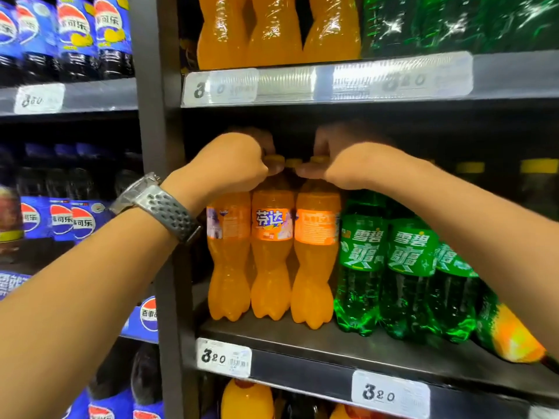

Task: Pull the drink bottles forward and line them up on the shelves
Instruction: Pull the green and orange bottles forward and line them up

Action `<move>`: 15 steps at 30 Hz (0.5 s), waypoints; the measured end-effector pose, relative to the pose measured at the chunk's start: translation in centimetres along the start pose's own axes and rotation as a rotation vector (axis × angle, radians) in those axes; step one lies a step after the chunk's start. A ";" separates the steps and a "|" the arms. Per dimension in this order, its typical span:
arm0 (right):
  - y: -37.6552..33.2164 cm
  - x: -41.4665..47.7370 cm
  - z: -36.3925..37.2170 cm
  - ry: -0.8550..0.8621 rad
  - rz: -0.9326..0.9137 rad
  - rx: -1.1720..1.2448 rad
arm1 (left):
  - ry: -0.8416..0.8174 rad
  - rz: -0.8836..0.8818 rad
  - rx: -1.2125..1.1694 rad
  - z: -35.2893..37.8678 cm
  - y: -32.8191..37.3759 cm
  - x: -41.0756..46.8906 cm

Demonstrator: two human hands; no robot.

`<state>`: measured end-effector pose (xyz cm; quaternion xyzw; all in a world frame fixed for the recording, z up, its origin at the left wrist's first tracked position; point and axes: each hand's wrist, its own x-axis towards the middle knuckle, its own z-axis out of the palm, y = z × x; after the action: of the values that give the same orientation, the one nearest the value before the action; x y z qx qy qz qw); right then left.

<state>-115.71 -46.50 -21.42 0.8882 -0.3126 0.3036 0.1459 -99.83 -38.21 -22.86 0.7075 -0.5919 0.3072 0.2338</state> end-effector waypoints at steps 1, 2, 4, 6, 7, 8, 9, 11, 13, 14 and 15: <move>0.1 0.1 0.0 -0.022 -0.009 0.026 | -0.015 0.008 0.005 -0.1 0.1 0.0; 0.4 0.2 -0.1 -0.046 -0.022 0.050 | -0.031 0.015 0.008 -0.1 0.1 0.0; 1.1 0.4 -0.1 -0.092 -0.050 0.097 | -0.060 0.021 -0.014 -0.4 0.1 0.0; 1.9 0.4 -0.2 -0.130 -0.066 0.194 | -0.087 0.023 -0.061 -0.6 0.3 0.0; 2.2 0.4 -0.3 -0.145 -0.074 0.255 | -0.093 0.022 -0.081 -0.7 0.4 -0.1; 2.4 0.3 -0.4 -0.157 -0.083 0.303 | -0.096 0.013 -0.101 -0.7 0.4 -0.1; 2.6 0.3 -0.4 -0.166 -0.091 0.324 | -0.094 -0.001 -0.114 -0.7 0.4 -0.2; 2.6 0.4 -0.3 -0.166 -0.092 0.299 | -0.092 -0.021 -0.106 -0.5 0.5 -0.1; 2.7 0.4 -0.3 -0.140 -0.084 0.227 | -0.090 -0.030 -0.102 -0.3 0.5 0.1; 2.8 0.4 -0.3 -0.135 -0.083 0.215 | -0.086 -0.034 -0.099 -0.2 0.5 0.1; 2.9 0.2 -0.4 -0.142 -0.088 0.229 | -0.080 -0.039 -0.091 0.0 0.5 0.1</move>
<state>-117.63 -48.66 -20.78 0.9311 -0.2461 0.2671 0.0342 -100.30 -38.33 -22.79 0.7192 -0.6004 0.2469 0.2476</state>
